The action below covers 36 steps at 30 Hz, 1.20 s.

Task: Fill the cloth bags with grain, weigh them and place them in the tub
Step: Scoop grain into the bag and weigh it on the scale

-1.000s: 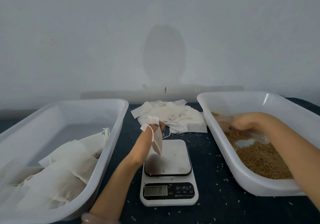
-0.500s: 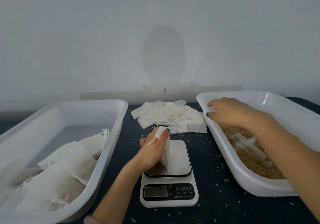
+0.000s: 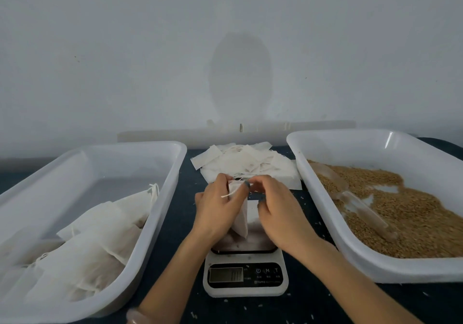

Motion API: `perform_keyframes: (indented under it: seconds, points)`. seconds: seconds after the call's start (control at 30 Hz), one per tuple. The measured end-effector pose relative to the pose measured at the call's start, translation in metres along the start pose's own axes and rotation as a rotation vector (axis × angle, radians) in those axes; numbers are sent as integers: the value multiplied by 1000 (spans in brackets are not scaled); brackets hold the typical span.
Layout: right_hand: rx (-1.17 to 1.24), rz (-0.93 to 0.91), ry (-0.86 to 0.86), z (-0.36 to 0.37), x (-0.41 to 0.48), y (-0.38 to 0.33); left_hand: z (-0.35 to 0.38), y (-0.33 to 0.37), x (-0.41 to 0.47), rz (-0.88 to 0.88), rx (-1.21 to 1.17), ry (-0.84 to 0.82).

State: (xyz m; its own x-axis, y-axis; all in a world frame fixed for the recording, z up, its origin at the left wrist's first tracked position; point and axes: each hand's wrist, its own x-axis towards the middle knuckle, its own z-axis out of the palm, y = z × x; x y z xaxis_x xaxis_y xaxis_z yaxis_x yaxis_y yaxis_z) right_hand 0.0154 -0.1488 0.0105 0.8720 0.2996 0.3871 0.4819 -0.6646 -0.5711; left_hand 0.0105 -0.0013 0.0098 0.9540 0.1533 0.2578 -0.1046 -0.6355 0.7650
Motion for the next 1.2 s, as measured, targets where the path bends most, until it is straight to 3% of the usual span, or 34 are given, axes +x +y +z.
perform_keyframes:
  seconds: [0.1,0.27,0.47,0.7,0.97,1.2]
  points:
    - [178,-1,127,13,-3,18,-2,-1,3,24,-65,42]
    - [238,-2,119,24,-2,34,0,-11,4,-113,-176,-15]
    - [156,-24,197,26,-6,40,-1,-16,4,-114,-202,21]
    - [120,-21,154,29,-9,42,-2,-20,6,-85,-209,16]
    - [184,-10,226,24,-11,40,0,-23,10,46,21,-43]
    - [57,-51,230,19,-12,35,1,-24,10,87,-36,-17]
